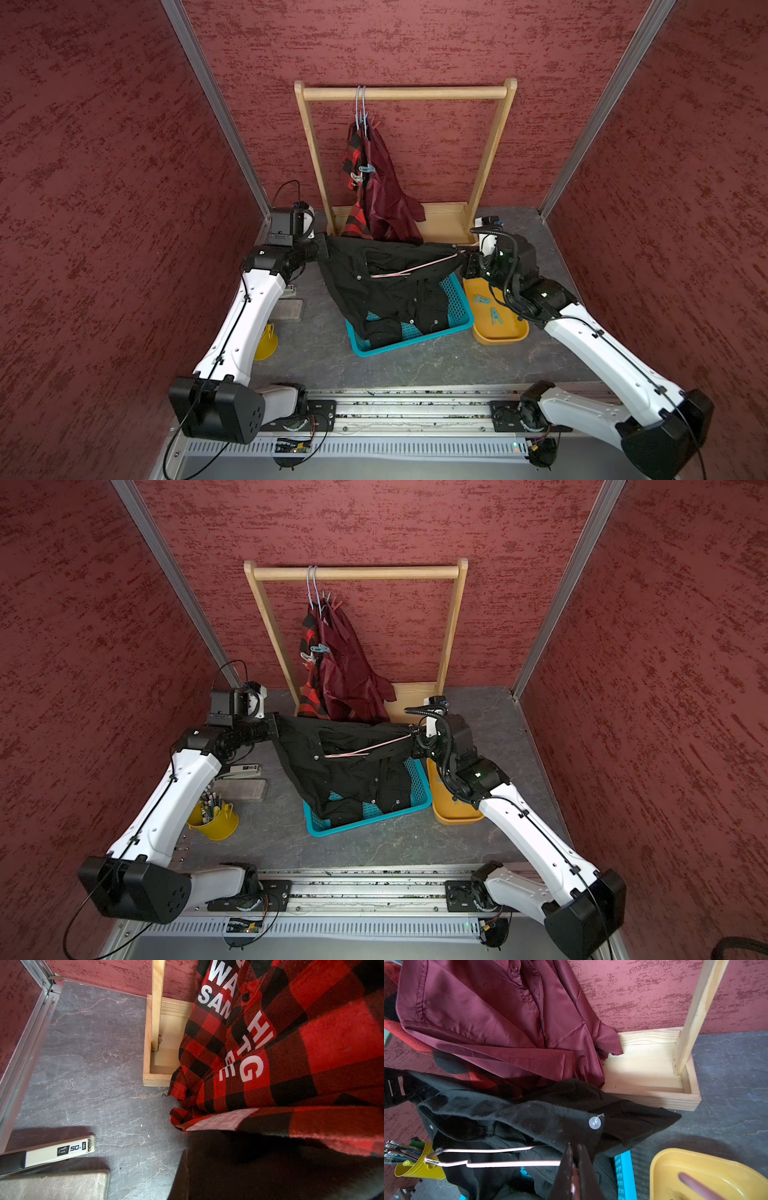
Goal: Remove the clothespins securing long-sleeve shirts to the hanger
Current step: Remove the long-sleeve shirt from the hanger.
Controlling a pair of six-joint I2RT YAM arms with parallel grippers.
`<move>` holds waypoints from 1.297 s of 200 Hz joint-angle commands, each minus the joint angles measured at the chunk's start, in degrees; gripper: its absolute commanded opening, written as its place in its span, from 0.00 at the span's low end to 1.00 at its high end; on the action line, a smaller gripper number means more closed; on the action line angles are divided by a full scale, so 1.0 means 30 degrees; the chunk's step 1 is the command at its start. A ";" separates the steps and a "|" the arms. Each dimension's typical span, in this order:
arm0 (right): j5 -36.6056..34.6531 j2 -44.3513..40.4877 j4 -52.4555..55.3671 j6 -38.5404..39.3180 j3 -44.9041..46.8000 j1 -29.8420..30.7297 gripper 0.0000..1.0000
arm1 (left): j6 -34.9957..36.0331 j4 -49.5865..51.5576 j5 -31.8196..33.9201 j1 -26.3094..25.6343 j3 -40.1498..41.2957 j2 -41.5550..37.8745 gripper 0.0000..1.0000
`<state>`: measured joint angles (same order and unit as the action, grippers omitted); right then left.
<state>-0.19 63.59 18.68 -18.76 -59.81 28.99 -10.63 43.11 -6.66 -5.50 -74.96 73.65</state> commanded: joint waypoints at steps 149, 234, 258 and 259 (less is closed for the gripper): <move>0.2906 0.0607 -0.1638 -0.0960 -0.0776 -0.0289 0.00 | -0.1648 -0.3945 -0.0741 -0.8775 0.4599 0.1747 0.14; 0.3486 0.0824 -0.1567 -0.0680 -0.0882 -0.0302 0.00 | 0.1383 -0.0191 -0.3448 -0.4562 0.4103 -0.5043 0.90; 0.3818 0.1325 -0.1567 -0.0628 -0.1355 -0.0293 0.00 | 0.3357 0.0498 -0.4052 -0.6666 0.2745 -0.5632 0.90; 0.3830 0.1358 -0.1567 -0.0629 -0.1359 -0.0291 0.00 | 0.3451 0.0520 -0.4037 -0.6840 0.2689 -0.5642 0.90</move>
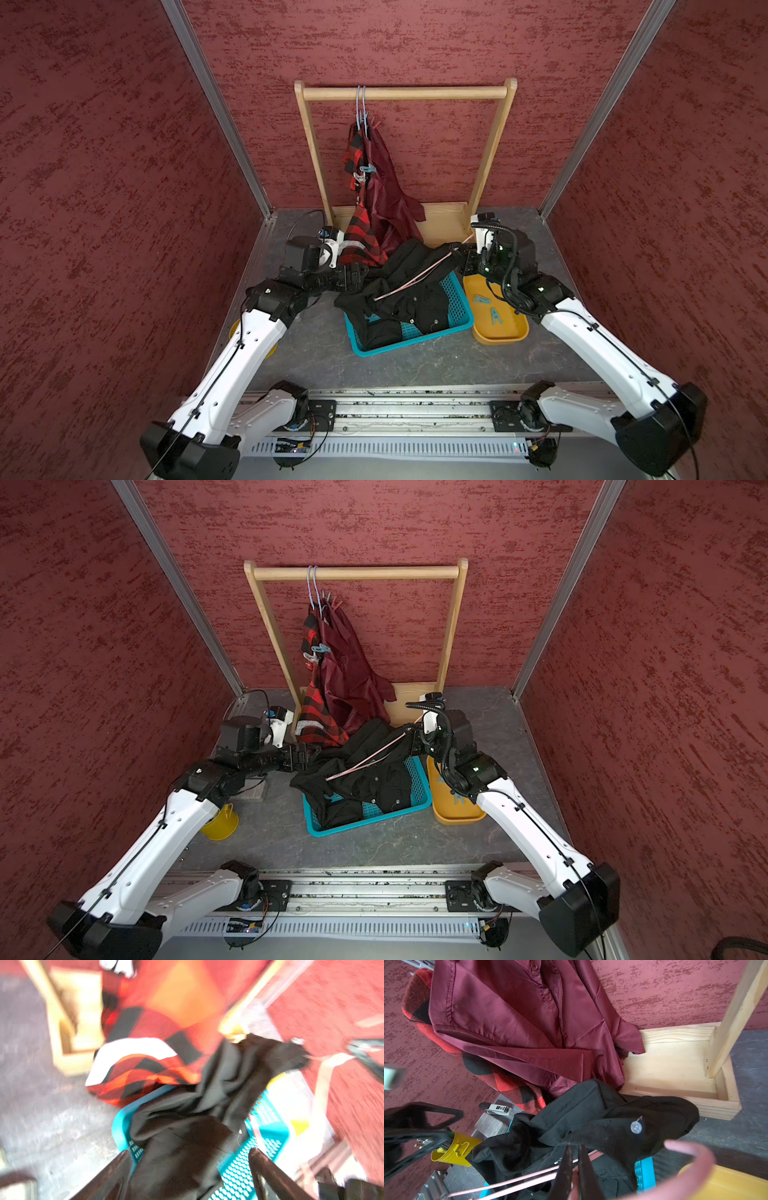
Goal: Remove the clothespins securing long-sleeve shirts to the hanger
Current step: Remove the long-sleeve shirt from the hanger.
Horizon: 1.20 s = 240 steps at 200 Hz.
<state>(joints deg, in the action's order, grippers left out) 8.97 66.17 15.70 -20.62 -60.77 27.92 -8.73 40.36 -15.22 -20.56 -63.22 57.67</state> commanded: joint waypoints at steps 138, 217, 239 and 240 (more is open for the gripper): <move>0.1169 0.0504 -0.0403 0.0165 -0.1297 0.0068 0.00 | 0.8499 0.4215 0.2588 -0.7707 -0.5990 0.7054 0.56; 0.1228 0.0472 -0.0371 0.0168 -0.1268 0.0053 0.00 | 0.8214 0.4138 0.2773 -0.7826 -0.5844 0.7546 0.24; 0.1213 0.0494 -0.0371 0.0165 -0.1277 0.0067 0.00 | 0.8156 0.4265 0.2961 -0.7855 -0.5967 0.7669 0.12; 0.1235 0.0498 -0.0371 0.0165 -0.1276 0.0067 0.00 | 0.8155 0.4268 0.2978 -0.7840 -0.5967 0.7656 0.11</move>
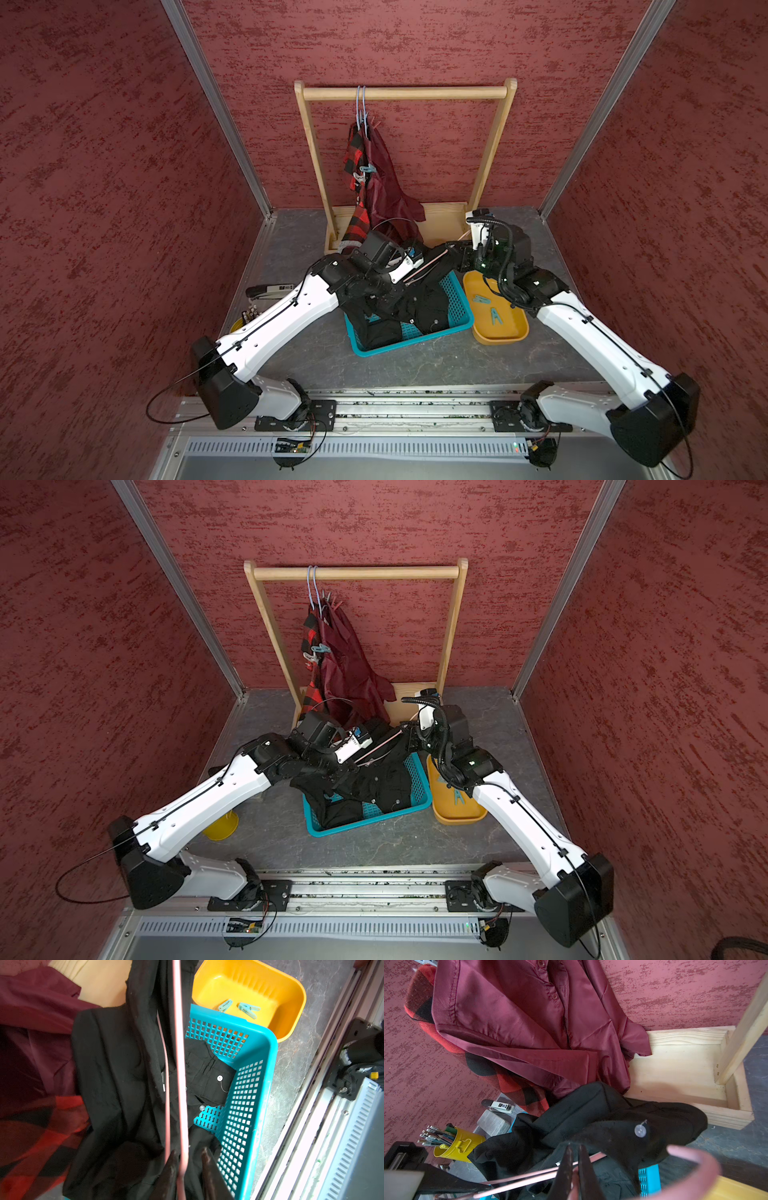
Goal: Remove the clothespins securing long-sleeve shirts to the hanger
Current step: Remove the long-sleeve shirt from the hanger.
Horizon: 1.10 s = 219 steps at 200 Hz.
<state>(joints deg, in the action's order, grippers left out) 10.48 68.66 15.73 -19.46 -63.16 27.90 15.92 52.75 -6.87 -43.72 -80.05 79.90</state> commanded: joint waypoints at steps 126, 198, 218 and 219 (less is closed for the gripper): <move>0.2371 -0.0593 -0.2846 -0.1549 -0.0469 0.0073 0.89 | -0.1469 0.2049 0.0482 0.0028 0.1650 -0.3533 0.00; 0.0319 -0.0274 -0.3455 -0.2520 -0.2501 -0.0265 0.99 | -0.2874 0.4770 -0.0028 0.1462 0.0597 -0.7020 0.00; -0.0970 0.0077 -0.3117 -0.2460 -0.2525 -0.0390 0.99 | -0.2717 0.5518 -0.1114 0.3079 -0.0456 -0.7816 0.00; -0.1001 0.0094 -0.3110 -0.2469 -0.2529 -0.0407 0.99 | -0.2708 0.5569 -0.1199 0.3129 -0.0509 -0.7834 0.00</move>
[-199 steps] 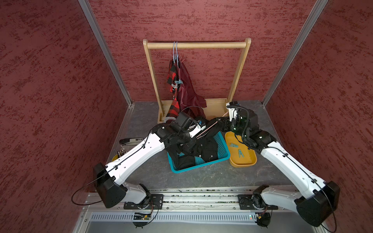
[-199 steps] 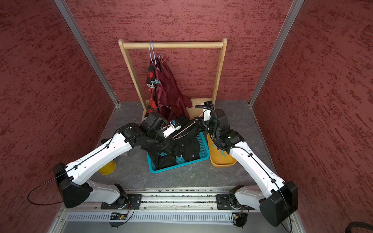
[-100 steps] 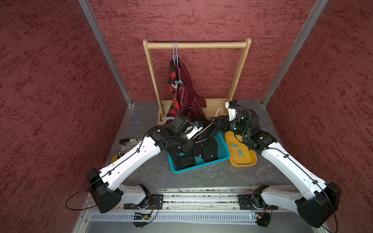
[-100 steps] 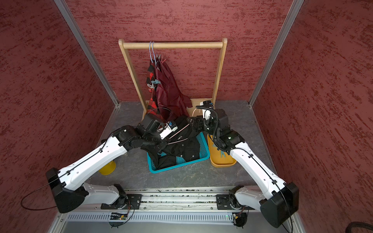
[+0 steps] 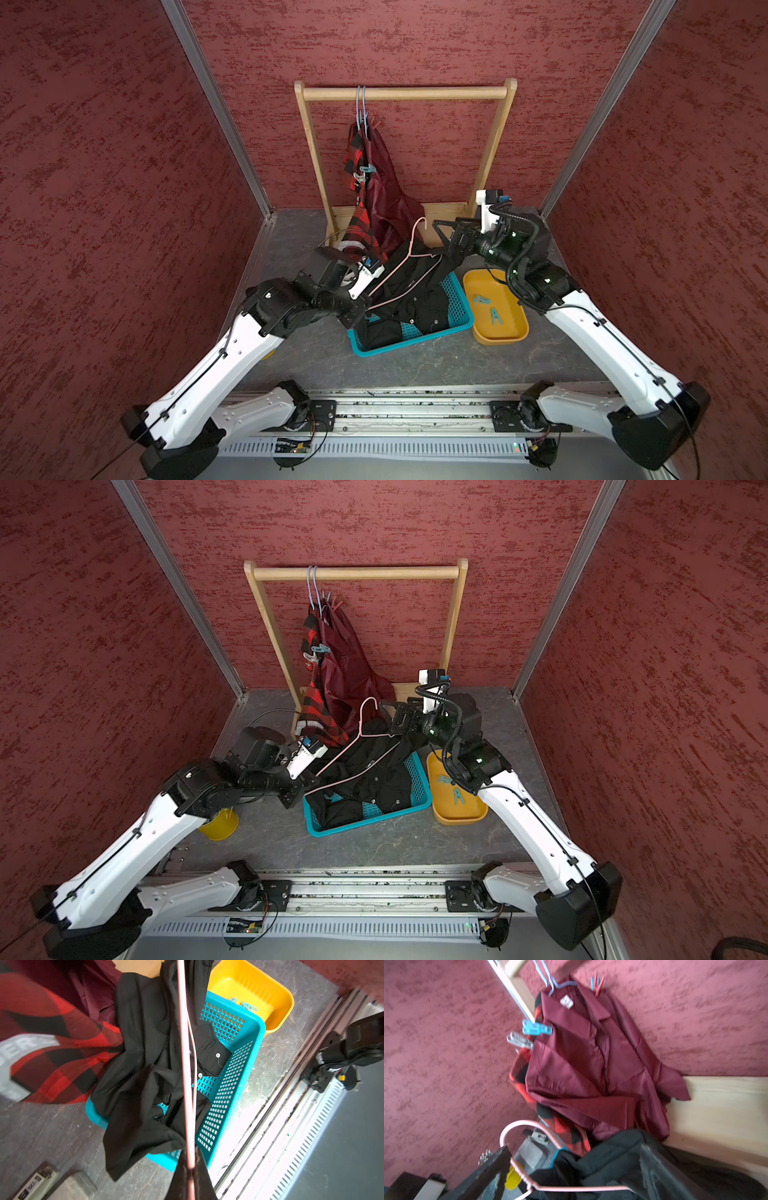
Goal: Remove the clothespins securing long-sleeve shirts to the hanger
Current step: Remove the long-sleeve shirt from the hanger, then place the hanger on the clothesline.
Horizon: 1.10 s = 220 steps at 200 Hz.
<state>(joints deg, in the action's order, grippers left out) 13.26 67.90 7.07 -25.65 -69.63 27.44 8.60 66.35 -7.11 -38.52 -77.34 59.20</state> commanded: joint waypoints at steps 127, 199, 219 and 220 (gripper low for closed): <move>-0.4008 0.0198 0.0038 -0.1290 0.1436 -0.1538 0.99 | -0.0931 0.6579 -0.0961 0.0454 -0.6712 -0.0778 0.00; -0.3384 0.2547 -0.0408 -0.1977 0.0746 -0.2066 0.99 | -0.2574 0.8674 -0.0938 0.0472 -0.6173 -0.2449 0.00; -0.3459 0.3064 -0.0682 -0.2328 0.0511 -0.2103 0.99 | -0.2642 0.8946 -0.1198 0.0463 -0.6712 -0.3051 0.00; -0.3485 0.3062 -0.0685 -0.2339 0.0492 -0.2095 0.99 | -0.2637 0.8943 -0.1230 0.0456 -0.6740 -0.3101 0.00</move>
<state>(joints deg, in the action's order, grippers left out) 2.83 76.09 7.07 -30.28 -65.71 21.56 1.89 91.11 -10.07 -36.97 -95.09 52.16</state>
